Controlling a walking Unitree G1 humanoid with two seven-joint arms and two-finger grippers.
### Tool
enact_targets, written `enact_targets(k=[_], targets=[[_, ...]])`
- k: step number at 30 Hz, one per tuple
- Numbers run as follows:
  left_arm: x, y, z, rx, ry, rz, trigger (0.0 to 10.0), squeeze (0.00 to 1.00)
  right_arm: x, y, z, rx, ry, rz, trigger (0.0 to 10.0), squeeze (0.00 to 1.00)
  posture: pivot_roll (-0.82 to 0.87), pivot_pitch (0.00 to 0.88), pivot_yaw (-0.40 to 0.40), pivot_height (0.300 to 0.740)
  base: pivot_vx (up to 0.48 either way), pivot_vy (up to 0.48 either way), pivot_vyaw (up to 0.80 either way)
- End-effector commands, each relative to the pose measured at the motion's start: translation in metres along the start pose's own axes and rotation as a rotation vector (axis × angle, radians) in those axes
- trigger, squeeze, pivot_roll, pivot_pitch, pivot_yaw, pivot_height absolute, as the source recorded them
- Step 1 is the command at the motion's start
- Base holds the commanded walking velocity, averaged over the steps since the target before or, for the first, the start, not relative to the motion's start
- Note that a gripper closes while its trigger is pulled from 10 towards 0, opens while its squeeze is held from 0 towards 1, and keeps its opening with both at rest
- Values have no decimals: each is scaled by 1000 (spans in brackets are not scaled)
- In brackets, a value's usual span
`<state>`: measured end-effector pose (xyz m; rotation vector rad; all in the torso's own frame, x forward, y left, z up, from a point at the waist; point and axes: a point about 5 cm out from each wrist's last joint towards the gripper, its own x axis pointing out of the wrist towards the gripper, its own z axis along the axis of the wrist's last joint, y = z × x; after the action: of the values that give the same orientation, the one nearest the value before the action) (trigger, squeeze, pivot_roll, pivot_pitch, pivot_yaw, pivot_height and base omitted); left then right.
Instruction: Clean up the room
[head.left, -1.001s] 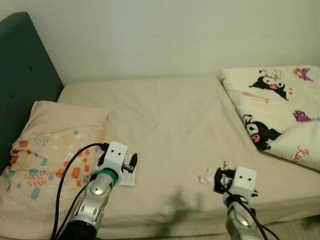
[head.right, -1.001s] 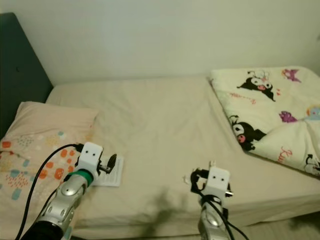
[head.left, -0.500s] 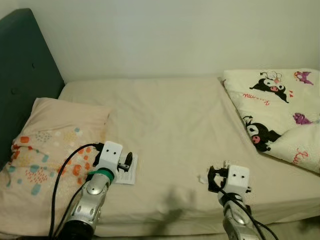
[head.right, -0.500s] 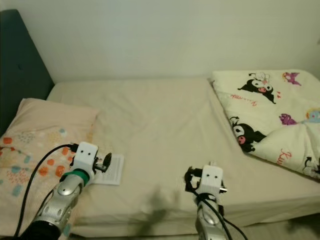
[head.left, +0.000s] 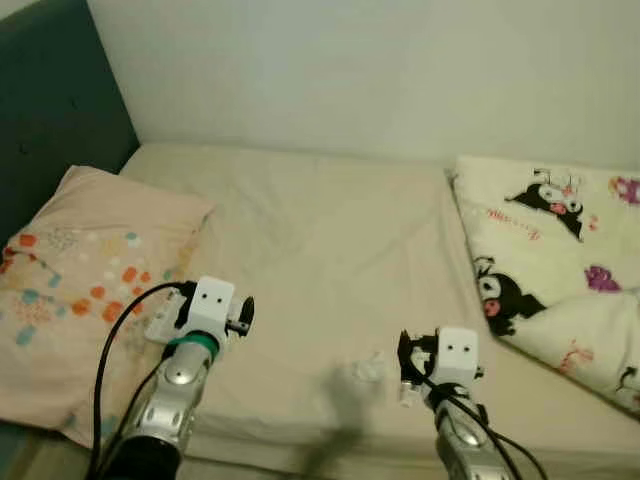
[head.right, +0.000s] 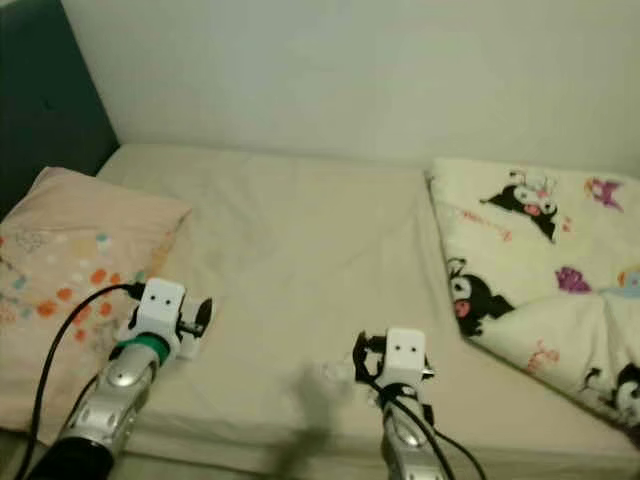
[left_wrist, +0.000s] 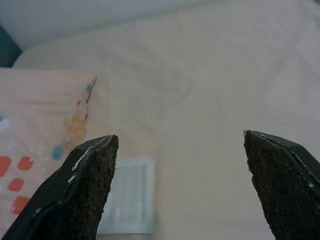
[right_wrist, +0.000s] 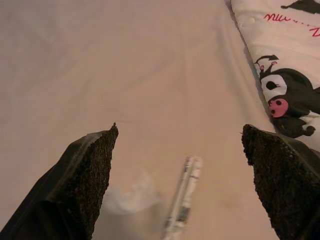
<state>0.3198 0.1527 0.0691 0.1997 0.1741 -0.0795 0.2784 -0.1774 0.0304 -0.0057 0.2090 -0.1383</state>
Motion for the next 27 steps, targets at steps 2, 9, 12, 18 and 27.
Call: enact_targets(k=[2, 9, 12, 18, 27], targets=[[-2, -3, -11, -29, 61, 2, 10000, 0, -3, -7, -7, -5, 32, -26, 10000, 0, 9, 0, 60, 740, 0, 0, 0], [-1, -1, -11, -44, 70, 7, 10000, 0, -2, -11, -8, -5, 35, -44, 10000, 0, 6, 0, 62, 740, 0, 480, 0], [-1, -1, -12, -41, 71, 9, 10000, 0, -2, -12, -8, -2, 36, -46, 10000, 0, 7, 0, 63, 740, 0, 480, 0], [-1, 1, -11, -3, 67, 16, 10000, 0, -3, -11, -8, 9, 37, -49, 10000, 0, 7, 0, 63, 740, 0, 80, 0], [2, -2, -6, 24, 30, 11, 10000, 0, -2, -11, -8, 21, 37, -68, 10000, 0, 5, 0, 73, 740, 0, 0, 0]])
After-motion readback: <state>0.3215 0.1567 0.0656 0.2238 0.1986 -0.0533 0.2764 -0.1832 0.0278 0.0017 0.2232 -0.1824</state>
